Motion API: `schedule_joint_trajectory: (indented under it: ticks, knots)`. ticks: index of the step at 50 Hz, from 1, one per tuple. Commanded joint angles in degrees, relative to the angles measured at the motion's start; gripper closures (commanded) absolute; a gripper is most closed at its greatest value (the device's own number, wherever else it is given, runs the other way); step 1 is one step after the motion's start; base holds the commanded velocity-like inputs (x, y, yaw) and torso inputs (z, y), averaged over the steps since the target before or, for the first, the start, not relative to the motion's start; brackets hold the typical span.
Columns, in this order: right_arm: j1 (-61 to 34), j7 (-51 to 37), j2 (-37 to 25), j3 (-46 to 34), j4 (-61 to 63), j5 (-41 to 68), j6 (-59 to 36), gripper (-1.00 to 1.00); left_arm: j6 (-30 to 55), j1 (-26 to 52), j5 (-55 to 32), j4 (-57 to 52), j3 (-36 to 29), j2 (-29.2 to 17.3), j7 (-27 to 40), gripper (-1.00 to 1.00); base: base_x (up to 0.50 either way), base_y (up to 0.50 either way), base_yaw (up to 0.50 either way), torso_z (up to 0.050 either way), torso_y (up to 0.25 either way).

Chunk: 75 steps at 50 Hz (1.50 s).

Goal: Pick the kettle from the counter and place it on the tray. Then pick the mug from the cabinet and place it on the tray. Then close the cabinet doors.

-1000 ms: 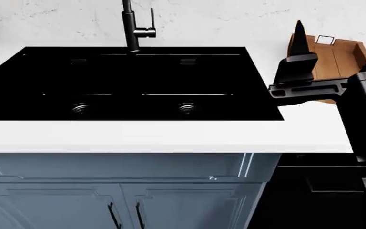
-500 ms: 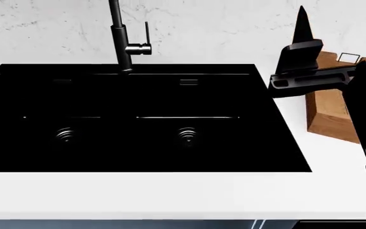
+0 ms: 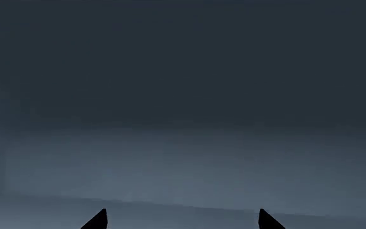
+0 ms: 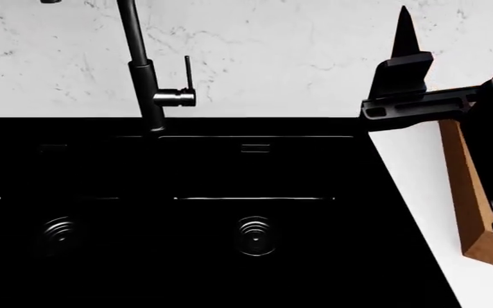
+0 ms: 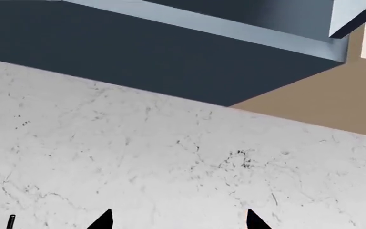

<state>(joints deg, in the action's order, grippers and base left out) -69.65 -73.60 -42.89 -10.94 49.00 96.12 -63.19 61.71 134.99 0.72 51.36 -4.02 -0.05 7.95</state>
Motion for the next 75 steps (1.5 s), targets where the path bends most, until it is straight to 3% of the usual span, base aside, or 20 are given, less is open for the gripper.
schedule_joint_trajectory:
  ticks: [1,9,17,33,34,51,58,67,75]
  knots:
    - [-0.3,-0.2,0.1,-0.57,0.09,-0.17,0.04,-1.0,-0.53,0.0,2.01,1.03,0.86,-0.02,-0.35,-1.0,0.45,0.0,0.0,0.0,0.0]
    - [0.87,0.4,0.45,-0.53,0.96,-1.95,0.29,-1.0,-1.37,0.0,0.88,10.49,-0.62,-0.02,1.05,-1.0,0.0,0.0,0.0,0.0,0.001]
    - [4.22,3.66,1.01,-0.39,0.72,-6.55,0.64,-1.0,-9.24,-0.04,0.3,23.46,-0.24,-0.33,2.99,-1.0,0.0,0.0,0.0,0.0,0.0]
    - [7.68,7.03,1.57,-0.7,0.49,-11.58,1.56,-1.0,-9.97,-5.95,-1.27,23.56,-1.03,-1.52,4.64,-1.0,0.0,0.0,0.0,0.0,0.0]
    - [7.7,7.04,1.6,-0.77,0.48,-11.65,1.56,-1.0,-10.0,-6.04,-1.31,23.56,-0.99,-1.62,4.88,1.0,0.0,0.0,0.0,0.0,0.0]
    - [8.81,8.15,1.89,-1.27,0.34,-13.48,2.27,-1.0,-10.58,-6.39,-1.67,23.55,-0.88,-2.29,5.91,1.0,0.0,0.0,0.0,0.0,0.0]
    - [9.2,8.48,1.74,-1.11,0.51,-13.73,2.83,-1.0,-13.99,-0.95,-2.51,23.51,-0.14,-2.13,5.02,1.0,0.0,0.0,0.0,0.0,0.0]
    - [8.21,6.4,1.32,-1.0,1.13,-10.65,2.92,-1.0,-3.46,-0.01,0.48,8.42,1.17,-1.12,1.46,1.0,0.0,0.0,0.0,0.0,0.0]
    - [7.84,5.34,0.91,-1.24,1.64,-9.49,2.81,-1.0,0.56,0.0,2.98,2.76,1.99,-0.36,-0.81,1.0,-0.31,0.0,0.0,0.0,0.0]
